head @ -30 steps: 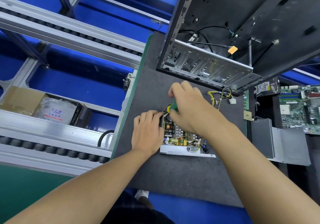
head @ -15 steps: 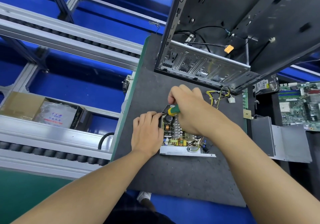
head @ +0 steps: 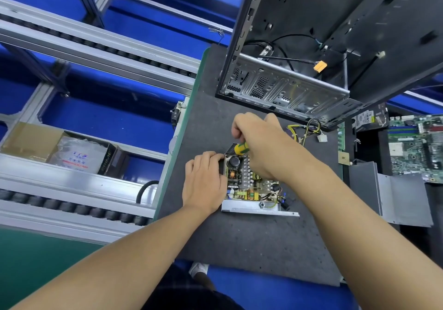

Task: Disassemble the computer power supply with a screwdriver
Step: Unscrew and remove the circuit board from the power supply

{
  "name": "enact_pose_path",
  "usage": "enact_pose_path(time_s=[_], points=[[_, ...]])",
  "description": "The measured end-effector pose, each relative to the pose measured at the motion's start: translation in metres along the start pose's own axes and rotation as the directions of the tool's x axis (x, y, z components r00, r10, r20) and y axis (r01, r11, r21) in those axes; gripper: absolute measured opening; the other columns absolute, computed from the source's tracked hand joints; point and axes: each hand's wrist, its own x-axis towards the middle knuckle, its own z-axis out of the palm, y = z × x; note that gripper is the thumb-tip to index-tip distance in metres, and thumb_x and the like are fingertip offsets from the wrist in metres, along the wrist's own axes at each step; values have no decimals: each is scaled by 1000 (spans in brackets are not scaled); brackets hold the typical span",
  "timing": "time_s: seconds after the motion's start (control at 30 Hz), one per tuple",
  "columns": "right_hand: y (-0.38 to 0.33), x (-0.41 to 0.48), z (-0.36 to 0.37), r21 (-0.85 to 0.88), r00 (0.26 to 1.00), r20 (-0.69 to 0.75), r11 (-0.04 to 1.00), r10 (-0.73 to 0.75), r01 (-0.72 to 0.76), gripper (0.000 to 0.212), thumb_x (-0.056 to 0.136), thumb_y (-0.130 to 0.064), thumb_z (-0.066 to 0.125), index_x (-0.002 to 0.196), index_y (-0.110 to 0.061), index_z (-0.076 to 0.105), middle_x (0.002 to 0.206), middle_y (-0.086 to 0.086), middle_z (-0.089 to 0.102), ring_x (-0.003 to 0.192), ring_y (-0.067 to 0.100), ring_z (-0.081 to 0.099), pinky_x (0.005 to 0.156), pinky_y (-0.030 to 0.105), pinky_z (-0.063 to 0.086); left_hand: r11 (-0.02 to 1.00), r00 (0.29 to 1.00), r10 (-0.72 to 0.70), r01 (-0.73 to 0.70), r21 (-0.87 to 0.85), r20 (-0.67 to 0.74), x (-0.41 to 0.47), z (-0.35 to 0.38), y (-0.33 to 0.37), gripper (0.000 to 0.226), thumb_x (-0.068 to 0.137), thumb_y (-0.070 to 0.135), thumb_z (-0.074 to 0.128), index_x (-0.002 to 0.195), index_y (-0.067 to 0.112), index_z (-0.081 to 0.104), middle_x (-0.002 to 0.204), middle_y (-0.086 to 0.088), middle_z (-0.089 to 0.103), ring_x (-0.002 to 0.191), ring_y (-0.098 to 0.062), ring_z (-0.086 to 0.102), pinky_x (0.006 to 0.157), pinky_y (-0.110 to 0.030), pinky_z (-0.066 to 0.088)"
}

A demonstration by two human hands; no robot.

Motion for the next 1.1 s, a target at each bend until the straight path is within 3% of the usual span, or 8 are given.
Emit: enact_pose_path(time_s=[0.07,0.23,0.33,0.43,0.63,0.87,1.0,1.1], points=[[-1,1,0,53,1000,19,998,-17,16,59,49,-4,23,102,-22,43,95,-11,42,94,20,31,71,36,44,1000,1000,-5,4,-25,-20,-1,0,0,45,81,28,34,118,19,58,119,4,53,109,-18,48,97,-33,29],[6,7,4,79,998,19,995,-60,58,47,69,13,42,98,-25,48,99,-12,51,97,19,32,64,20,31,998,999,-13,11,-54,-36,-2,2,-1,41,81,27,34,113,18,59,117,3,53,107,-18,48,96,-32,29],[11,7,3,88,998,14,995,-56,54,42,78,9,52,98,-28,49,101,-12,50,101,21,41,73,27,37,998,999,-16,13,-66,-49,-1,2,-1,41,80,26,34,112,18,59,115,3,53,106,-18,49,95,-32,29],[14,5,4,50,1000,-9,998,-29,29,21,91,-17,62,106,-26,49,110,-6,47,106,22,49,89,40,45,998,999,-8,6,-65,-39,-1,1,-1,41,81,27,34,112,19,59,116,4,53,106,-18,49,95,-33,30],[28,-5,-6,66,992,-121,997,-23,31,19,93,-15,59,105,-27,51,104,-10,57,96,14,52,83,32,43,998,996,-9,3,-67,-87,2,-1,-2,30,91,21,49,115,25,65,113,6,56,104,-16,52,93,-34,31],[37,-15,-14,88,989,-146,996,10,3,17,93,-17,59,103,-29,52,100,-13,57,94,15,51,81,35,45,983,982,181,-180,24,-49,20,-12,-10,29,90,15,67,117,24,69,107,0,61,90,-23,58,74,-39,39],[35,-15,-8,123,990,-140,992,7,11,16,94,-15,59,105,-25,53,102,-10,56,95,15,51,81,33,43,914,921,382,-388,116,74,37,-21,-16,30,84,7,72,114,14,71,98,-7,63,78,-29,61,60,-38,45],[35,-14,-5,132,991,-136,991,6,12,15,95,-15,59,104,-25,52,104,-8,55,96,15,49,79,32,41,901,908,395,-413,130,143,50,-26,-13,18,87,8,69,105,9,74,91,-11,60,73,-32,59,57,-44,49]])
